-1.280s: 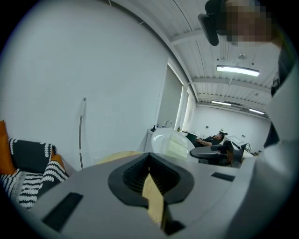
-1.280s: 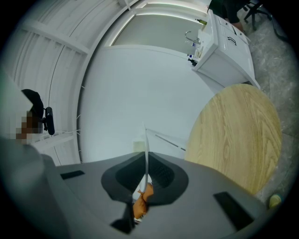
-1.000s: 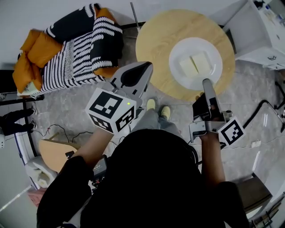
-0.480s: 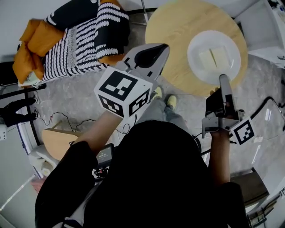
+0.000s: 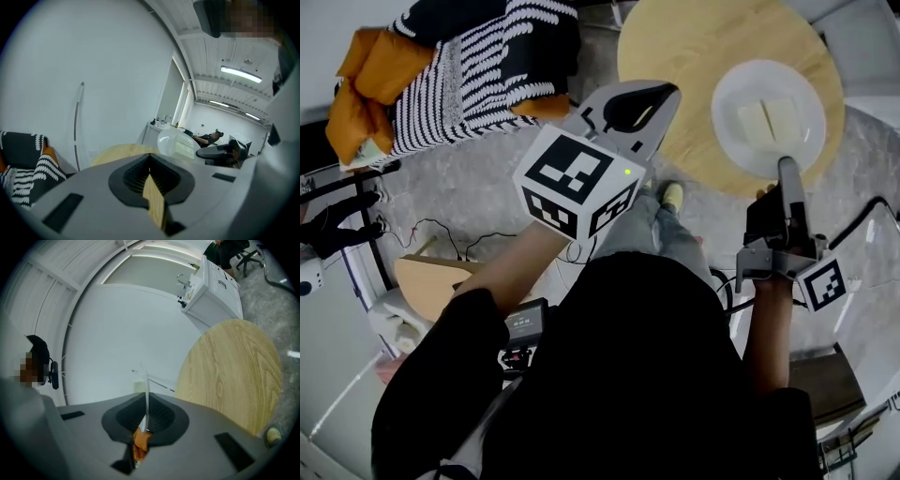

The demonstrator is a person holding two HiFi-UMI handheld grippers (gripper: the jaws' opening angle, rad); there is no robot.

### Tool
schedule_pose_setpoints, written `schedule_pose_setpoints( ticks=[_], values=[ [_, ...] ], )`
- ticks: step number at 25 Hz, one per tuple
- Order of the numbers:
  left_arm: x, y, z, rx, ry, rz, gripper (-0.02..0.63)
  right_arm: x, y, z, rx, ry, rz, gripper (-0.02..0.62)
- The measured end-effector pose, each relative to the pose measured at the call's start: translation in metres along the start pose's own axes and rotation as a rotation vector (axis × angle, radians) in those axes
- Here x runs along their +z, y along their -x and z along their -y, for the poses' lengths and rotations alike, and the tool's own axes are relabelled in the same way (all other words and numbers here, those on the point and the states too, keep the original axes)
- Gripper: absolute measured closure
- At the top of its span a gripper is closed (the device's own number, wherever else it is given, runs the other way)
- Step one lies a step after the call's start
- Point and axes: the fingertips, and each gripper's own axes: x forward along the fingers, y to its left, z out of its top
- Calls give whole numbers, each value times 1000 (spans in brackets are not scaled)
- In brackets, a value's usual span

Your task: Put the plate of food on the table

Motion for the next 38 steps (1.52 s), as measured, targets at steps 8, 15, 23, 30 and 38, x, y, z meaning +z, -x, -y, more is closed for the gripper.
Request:
schedule_pose_setpoints(
  ticks=[8, 15, 23, 30, 38],
  values=[
    [-10, -10, 2, -24, 3, -37, 598, -2, 4, 12, -42, -9, -7, 578],
    [-25, -19, 5, -42, 20, -73, 598, -2, 5, 24, -61, -11, -8, 578],
    [-30, -21, 2, -56, 48, -108, 598, -1, 2, 21, -82, -43, 15, 578],
    [-43, -28, 5, -61, 77, -141, 598, -3, 5, 30, -98, -62, 15, 578],
    [-45, -27, 11, -66, 111, -162, 598, -6, 8, 38, -132, -97, 6, 578]
  ],
)
